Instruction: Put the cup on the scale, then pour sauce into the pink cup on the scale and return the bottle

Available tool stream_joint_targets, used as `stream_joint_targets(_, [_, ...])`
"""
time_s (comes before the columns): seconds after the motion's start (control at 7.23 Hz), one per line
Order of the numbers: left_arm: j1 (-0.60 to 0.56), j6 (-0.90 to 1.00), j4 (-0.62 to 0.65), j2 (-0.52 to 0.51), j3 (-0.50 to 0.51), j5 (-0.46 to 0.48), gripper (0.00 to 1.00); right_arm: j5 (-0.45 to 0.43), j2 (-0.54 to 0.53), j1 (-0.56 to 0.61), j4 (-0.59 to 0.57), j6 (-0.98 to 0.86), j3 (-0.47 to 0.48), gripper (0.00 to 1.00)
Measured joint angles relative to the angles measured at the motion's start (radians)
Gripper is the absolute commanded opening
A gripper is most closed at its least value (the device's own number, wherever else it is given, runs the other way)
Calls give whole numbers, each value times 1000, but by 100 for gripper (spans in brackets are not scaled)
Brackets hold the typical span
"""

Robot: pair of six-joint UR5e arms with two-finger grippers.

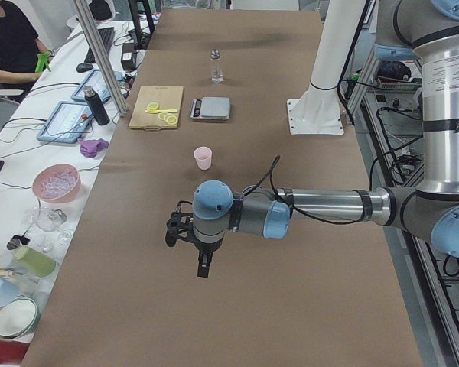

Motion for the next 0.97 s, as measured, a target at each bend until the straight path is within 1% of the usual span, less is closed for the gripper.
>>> stream_joint_targets(0.97, [0,3,3,10,-4,-7,98,-7,13,0,10,-1,15,100])
